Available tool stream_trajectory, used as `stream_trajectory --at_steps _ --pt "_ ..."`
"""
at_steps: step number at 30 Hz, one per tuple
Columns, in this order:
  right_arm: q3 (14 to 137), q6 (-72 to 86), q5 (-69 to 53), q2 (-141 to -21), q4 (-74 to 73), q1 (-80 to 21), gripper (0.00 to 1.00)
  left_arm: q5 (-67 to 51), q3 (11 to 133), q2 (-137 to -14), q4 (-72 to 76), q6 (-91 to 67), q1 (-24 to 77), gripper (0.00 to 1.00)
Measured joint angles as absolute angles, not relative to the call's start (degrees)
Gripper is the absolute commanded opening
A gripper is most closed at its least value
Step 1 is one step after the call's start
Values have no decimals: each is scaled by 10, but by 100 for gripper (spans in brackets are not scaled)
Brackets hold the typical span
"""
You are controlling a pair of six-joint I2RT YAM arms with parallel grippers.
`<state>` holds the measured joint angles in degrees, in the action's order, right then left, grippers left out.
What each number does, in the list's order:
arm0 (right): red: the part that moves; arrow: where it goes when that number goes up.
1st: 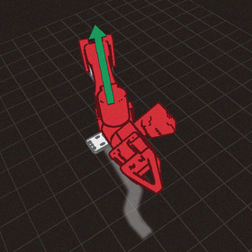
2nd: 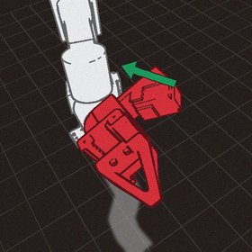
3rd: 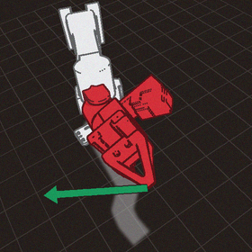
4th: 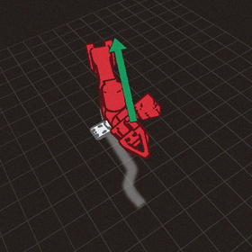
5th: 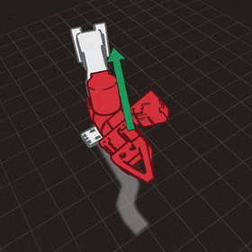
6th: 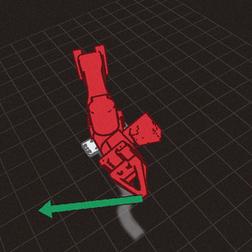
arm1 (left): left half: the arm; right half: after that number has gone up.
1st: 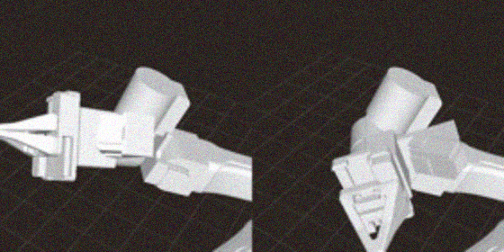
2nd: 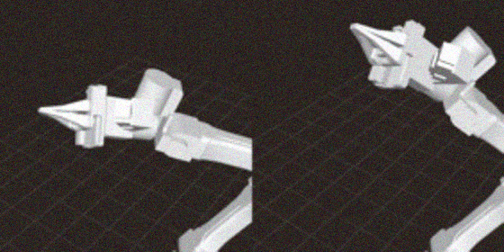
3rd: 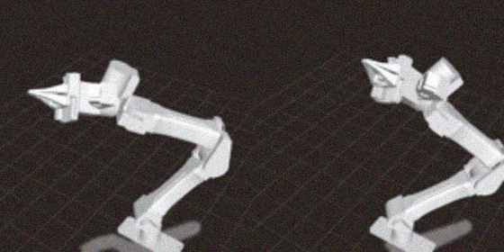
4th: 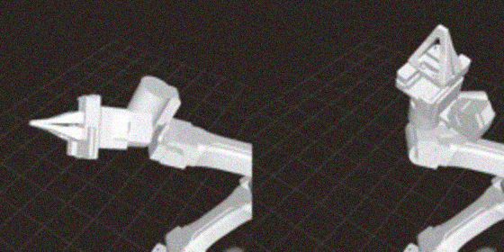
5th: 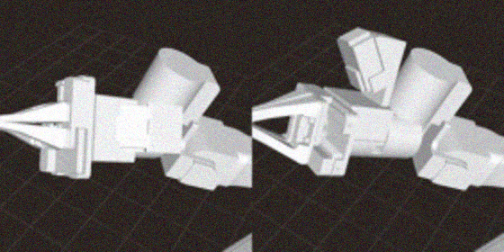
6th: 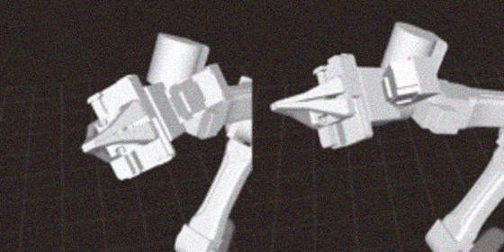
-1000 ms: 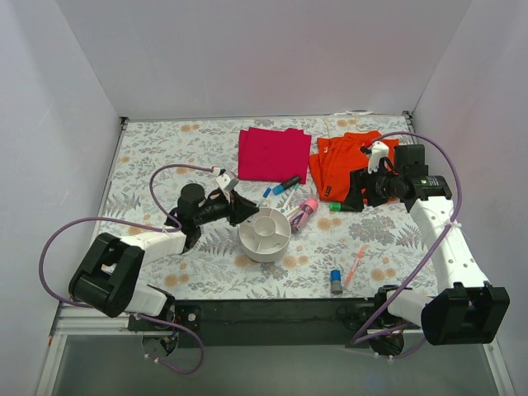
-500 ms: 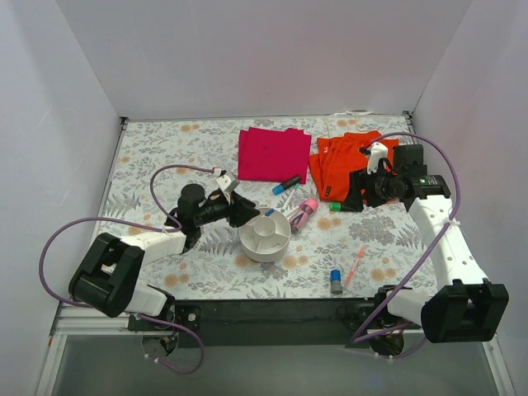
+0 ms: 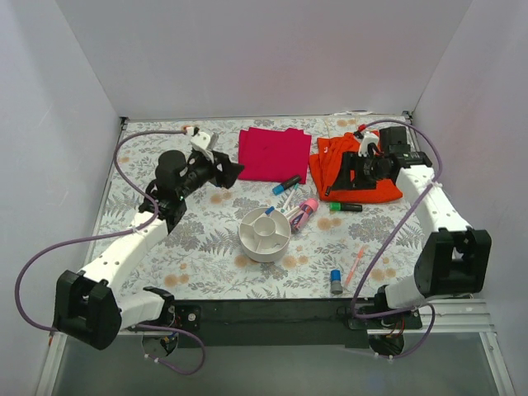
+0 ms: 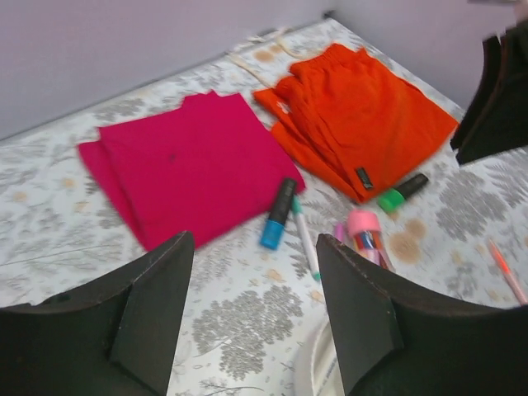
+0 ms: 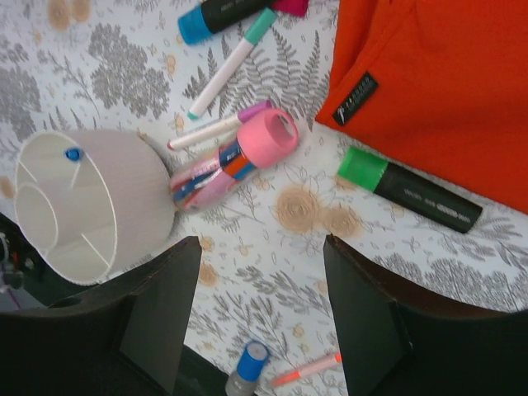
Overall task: Sort the stationery into containers
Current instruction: Pick up the pen from the center of the board.
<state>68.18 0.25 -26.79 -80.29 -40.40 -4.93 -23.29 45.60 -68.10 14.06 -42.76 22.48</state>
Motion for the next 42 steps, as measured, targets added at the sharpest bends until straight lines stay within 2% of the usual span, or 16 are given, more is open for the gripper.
stream_trajectory --at_steps 4,10,15,18,23,29,33,42 --pt "734 65 -257 -898 -370 -84 66 -161 522 -666 31 -418 205 59" --pt "826 144 -167 -993 -362 -182 58 -111 506 -666 -98 -406 183 59" --pt "916 230 -48 -1063 -384 -246 51 -103 504 -666 -138 -394 158 58" --pt "948 276 9 -1094 -401 -256 46 -101 504 -666 -146 -387 151 58" --pt "956 333 55 -1127 -426 -258 34 -101 504 -667 -154 -378 151 58" --pt "959 368 56 -1160 -439 -280 35 -108 504 -675 -162 -375 151 57" --pt "981 380 50 -1196 -440 -297 49 -114 504 -678 -164 -375 151 57" --pt "986 393 48 -1233 -440 -307 48 -121 504 -678 -176 -377 151 57"
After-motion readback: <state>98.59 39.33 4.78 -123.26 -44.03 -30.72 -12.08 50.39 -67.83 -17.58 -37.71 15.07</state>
